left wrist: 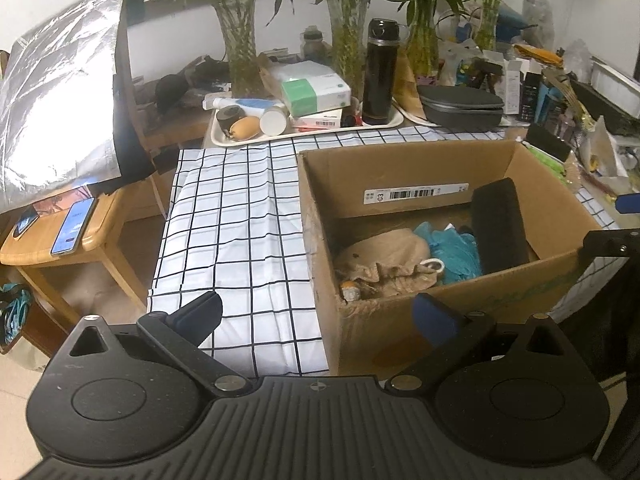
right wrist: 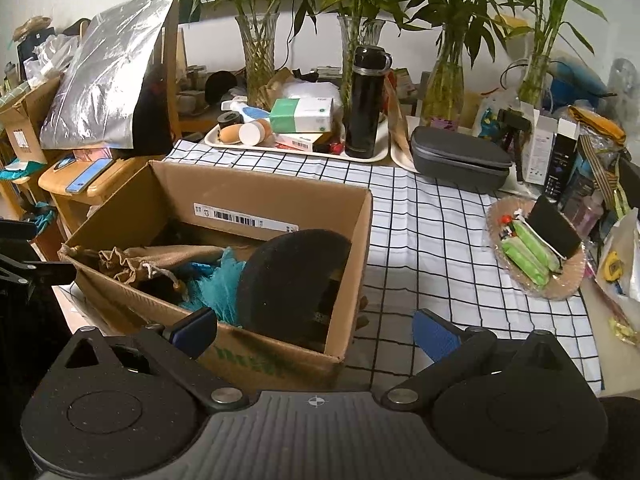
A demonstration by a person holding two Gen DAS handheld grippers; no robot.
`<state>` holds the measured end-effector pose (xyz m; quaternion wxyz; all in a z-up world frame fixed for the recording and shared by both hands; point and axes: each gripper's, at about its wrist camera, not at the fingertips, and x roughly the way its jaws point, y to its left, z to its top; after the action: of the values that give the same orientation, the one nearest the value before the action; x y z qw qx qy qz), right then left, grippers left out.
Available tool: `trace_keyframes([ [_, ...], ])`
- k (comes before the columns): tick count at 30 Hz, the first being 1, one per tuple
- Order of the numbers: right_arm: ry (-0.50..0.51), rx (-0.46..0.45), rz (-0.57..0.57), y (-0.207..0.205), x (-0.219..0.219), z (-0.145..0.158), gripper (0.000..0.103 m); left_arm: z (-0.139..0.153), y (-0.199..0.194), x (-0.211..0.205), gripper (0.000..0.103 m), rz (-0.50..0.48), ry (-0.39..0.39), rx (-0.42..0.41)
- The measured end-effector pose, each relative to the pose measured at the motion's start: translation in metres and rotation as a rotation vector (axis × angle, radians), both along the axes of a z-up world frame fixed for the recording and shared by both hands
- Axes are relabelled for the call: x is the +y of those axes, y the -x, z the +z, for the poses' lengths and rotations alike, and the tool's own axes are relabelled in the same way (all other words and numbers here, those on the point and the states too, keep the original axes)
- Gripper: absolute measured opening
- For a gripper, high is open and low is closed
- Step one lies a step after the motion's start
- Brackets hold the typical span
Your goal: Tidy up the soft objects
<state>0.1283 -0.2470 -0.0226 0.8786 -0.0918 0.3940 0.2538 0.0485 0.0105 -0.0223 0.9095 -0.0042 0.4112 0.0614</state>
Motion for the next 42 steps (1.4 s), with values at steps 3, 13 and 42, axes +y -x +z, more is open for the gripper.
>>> trace_keyframes([
  [3,-0.007,0.003,0.000,-0.0011,-0.0008,0.0003,0.103,0.0004,0.0004,0.0009,0.103,-0.001,0.002,-0.003],
  [13,-0.003,0.002,0.005,-0.0011,0.0013,-0.0005,0.103,0.0011,0.0015,0.0020,0.103,-0.003,0.010,-0.002],
  [42,0.004,-0.001,0.013,-0.0006,0.0014,-0.0006,0.103,0.0010,0.0017,-0.0014,0.103,-0.005,0.012,0.001],
])
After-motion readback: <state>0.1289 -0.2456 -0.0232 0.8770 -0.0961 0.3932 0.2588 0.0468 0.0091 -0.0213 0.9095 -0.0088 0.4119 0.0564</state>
